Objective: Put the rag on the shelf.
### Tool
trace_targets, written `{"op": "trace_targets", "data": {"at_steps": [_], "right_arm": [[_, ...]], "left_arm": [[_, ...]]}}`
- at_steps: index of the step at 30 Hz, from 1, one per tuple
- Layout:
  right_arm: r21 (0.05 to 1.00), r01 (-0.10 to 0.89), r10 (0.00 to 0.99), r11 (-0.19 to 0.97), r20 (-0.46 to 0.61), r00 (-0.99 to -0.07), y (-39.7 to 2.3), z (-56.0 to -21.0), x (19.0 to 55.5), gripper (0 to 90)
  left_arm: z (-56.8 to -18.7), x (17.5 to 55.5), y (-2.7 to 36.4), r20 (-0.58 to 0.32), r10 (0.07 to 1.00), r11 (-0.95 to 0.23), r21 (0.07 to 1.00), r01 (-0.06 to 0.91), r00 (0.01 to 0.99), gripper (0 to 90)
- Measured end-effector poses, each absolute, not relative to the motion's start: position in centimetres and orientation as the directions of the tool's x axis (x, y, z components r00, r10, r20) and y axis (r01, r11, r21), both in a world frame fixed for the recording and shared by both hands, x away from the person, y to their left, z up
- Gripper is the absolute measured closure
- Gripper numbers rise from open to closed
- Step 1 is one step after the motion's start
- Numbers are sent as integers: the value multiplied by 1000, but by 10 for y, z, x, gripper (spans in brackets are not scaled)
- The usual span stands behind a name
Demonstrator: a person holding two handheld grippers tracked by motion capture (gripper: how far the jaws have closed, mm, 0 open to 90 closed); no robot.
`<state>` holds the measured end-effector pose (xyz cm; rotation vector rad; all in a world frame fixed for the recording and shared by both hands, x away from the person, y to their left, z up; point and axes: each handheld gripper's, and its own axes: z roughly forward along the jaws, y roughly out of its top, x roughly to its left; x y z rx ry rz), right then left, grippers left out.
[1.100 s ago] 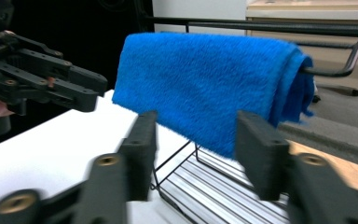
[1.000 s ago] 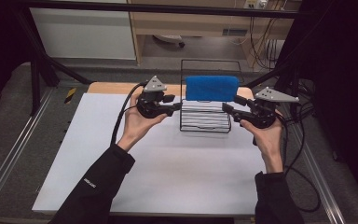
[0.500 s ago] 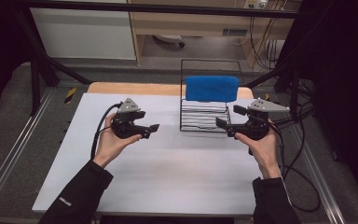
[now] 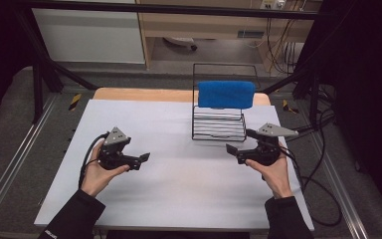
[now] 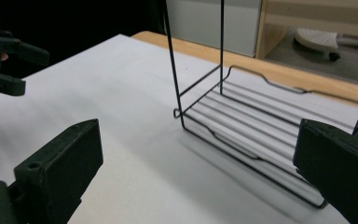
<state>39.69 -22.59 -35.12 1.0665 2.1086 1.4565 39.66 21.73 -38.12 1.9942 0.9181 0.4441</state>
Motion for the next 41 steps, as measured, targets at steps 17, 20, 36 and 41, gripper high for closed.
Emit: {"op": "trace_targets", "data": {"at_steps": [17,20,36,41], "right_arm": [[854,481,736,199,193,-648,-242,-415,376,6],[847,487,735,212,190,-651,-247,-424,371,6],[807,532,754,256,177,-632,-262,-448,359,7],[801,538,755,264,175,-632,-261,-448,359,7]], "left_arm": [[-424,370,249,-78,735,-336,821,462,674,85],[-428,366,253,-68,730,-346,821,454,681,84],[-444,360,260,-54,723,-377,805,459,689,84],[-445,360,260,-54,722,-378,805,458,690,84]]}}
